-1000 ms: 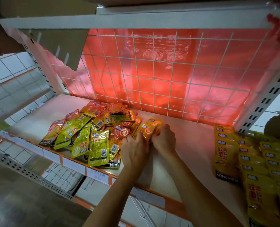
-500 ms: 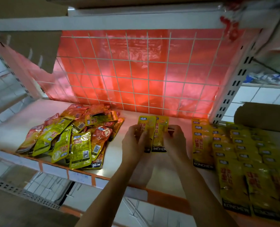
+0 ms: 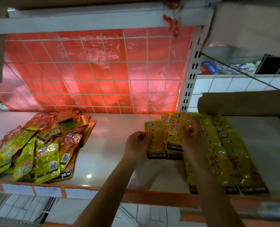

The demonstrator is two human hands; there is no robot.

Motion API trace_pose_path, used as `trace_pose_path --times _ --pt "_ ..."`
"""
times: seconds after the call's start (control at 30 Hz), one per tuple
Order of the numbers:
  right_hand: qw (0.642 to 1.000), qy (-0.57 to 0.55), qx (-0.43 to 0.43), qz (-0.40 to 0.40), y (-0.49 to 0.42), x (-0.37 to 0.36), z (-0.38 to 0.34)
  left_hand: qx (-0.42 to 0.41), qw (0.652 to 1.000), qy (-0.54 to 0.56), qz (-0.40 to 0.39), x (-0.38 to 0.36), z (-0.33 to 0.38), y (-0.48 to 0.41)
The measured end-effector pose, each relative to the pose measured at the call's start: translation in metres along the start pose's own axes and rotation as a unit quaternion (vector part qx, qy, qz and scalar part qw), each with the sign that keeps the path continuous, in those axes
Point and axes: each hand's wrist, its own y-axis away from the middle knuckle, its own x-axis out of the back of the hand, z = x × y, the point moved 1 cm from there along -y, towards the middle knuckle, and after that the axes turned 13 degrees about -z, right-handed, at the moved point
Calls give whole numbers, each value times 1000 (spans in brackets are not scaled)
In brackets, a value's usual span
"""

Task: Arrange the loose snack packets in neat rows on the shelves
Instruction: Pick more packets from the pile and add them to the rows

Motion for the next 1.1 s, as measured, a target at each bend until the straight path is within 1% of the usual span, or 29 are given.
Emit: trace_pose_path --times 0.13,0.27,0.47,0.57,0.67,0.8,1.1 --pt "1000 -8 -13 25 2 28 12 21 996 -78 -27 -15 -1 1" --pt "999 7 -31 24 7 41 23 26 987 -152 -46 -24 -1 5" --pt "998 5 -53 -14 11 46 30 23 983 -175 -53 -31 1 6" --pt "997 -1 -67 -32 11 48 31 16 970 -239 -41 -34 3 5" --pt "996 23 -60 -62 11 50 31 9 958 -286 -24 -35 5 5" --pt "994 55 -56 -82 12 51 31 6 953 -301 -17 -38 6 5" --pt "993 61 -56 -88 12 52 26 1 949 -317 -6 -42 9 7"
